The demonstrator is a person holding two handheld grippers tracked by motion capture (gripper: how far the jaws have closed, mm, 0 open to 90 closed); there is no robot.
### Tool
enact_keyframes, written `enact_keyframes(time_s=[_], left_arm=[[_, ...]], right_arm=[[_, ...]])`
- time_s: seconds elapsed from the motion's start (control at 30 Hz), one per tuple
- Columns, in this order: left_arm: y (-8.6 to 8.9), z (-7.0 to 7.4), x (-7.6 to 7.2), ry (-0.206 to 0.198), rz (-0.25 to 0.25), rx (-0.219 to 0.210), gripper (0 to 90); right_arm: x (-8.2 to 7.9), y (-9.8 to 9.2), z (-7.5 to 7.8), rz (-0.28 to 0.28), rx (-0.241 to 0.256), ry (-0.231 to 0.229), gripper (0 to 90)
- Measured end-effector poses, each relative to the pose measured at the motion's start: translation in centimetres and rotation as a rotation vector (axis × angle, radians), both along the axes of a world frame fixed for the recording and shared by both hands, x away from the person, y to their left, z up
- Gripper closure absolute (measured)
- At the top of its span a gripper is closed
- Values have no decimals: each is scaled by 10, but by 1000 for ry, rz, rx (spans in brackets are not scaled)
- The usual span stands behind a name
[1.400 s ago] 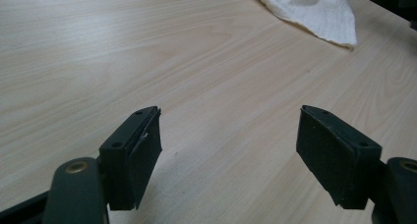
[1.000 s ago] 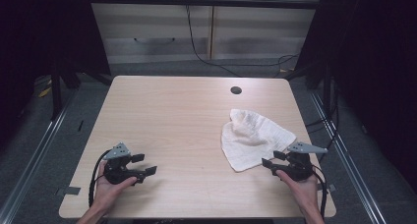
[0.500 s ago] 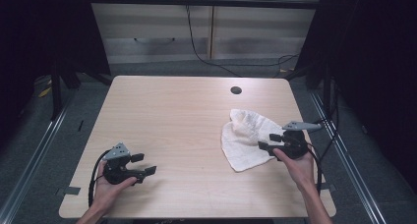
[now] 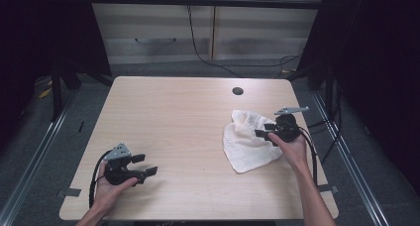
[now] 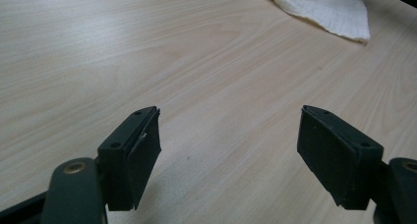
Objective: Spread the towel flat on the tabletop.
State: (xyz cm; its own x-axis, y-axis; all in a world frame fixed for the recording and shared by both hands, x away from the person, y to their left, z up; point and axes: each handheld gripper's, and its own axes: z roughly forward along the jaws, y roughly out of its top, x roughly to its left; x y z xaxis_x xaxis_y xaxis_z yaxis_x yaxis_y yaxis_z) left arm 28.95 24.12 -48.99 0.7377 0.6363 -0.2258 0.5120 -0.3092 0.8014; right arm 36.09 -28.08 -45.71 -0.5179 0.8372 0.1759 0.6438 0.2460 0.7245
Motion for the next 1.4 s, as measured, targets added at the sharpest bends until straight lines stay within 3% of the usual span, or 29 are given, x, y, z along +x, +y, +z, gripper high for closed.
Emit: enact_keyframes(time_s=[0.07,0.33,0.43,0.53,0.57,0.6,0.7,0.83,1.2,1.4], left_arm=[[0,0,0,-2,-7,7,241],[1,-1,-1,-4,-5,23,241],[1,-1,-1,0,2,20,241],[1,-1,-1,1,-3,30,240],[1,-1,-1,-3,-5,29,241],[1,-1,-1,-3,-5,29,240],[1,0,-2,-11,-3,21,241],[0,0,1,-11,6,30,246],[0,1,2,-17,12,27,246],[-3,-2,6,-4,13,45,264]], right_arm=[[7,1,-7,-17,-11,22,363],[26,-2,-31,-32,-34,81,350],[27,2,-40,-19,-49,108,464],[25,6,-42,-19,-59,90,536],[23,8,-41,-16,-82,87,609],[23,8,-41,-16,-82,87,609],[18,12,-40,-12,-101,92,788],[17,15,-41,7,-76,102,858],[6,36,-38,68,-11,86,869],[2,45,-39,84,-4,80,868]])
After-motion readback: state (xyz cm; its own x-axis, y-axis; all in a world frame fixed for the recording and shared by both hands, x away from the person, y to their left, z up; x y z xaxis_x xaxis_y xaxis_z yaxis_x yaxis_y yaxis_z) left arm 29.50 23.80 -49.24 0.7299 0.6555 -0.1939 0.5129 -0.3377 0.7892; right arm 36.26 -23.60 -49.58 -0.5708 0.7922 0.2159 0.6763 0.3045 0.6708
